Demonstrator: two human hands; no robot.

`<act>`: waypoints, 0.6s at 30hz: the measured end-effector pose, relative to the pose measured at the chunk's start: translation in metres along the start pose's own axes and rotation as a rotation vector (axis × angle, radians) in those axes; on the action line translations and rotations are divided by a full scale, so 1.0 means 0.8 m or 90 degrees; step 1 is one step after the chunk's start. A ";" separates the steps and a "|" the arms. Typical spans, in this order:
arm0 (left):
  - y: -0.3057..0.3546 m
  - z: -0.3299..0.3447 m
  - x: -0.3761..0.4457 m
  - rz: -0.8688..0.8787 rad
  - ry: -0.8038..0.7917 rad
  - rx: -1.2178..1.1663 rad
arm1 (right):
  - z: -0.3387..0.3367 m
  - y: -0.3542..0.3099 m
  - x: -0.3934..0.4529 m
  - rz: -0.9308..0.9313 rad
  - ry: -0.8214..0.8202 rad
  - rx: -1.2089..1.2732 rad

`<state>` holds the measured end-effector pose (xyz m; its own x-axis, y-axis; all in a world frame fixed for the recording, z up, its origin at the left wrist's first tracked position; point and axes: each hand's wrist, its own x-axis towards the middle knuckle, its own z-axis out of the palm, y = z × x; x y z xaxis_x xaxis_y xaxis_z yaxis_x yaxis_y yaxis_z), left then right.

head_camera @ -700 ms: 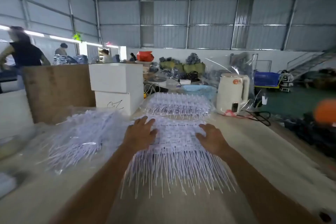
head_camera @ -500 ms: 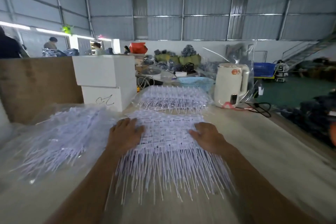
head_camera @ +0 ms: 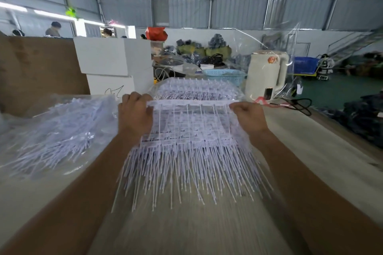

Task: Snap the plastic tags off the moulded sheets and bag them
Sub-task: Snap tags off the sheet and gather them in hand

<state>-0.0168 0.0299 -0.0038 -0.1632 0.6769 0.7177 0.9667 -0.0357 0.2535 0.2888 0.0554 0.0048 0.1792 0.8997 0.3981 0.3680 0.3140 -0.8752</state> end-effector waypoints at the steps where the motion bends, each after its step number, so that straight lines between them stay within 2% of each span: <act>1: 0.004 -0.005 0.004 0.012 0.016 -0.004 | -0.002 -0.005 0.001 0.001 0.013 0.042; 3: 0.016 -0.012 0.011 0.032 0.023 -0.020 | -0.006 -0.011 0.004 0.001 0.031 0.083; 7: 0.032 -0.021 0.014 0.008 -0.001 -0.093 | -0.010 -0.010 0.004 -0.023 0.009 0.059; 12: 0.038 -0.028 0.012 0.031 -0.096 -0.101 | -0.026 -0.026 0.008 0.040 0.049 0.219; 14: 0.041 -0.033 0.011 0.036 -0.116 -0.119 | -0.036 -0.037 0.011 0.066 0.035 0.302; 18: 0.061 -0.045 0.019 0.092 -0.093 -0.145 | -0.062 -0.053 0.015 0.064 0.040 0.388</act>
<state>0.0205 0.0119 0.0431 0.0182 0.7509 0.6602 0.9059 -0.2918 0.3070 0.3207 0.0377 0.0607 0.2468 0.9199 0.3049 -0.2377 0.3625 -0.9012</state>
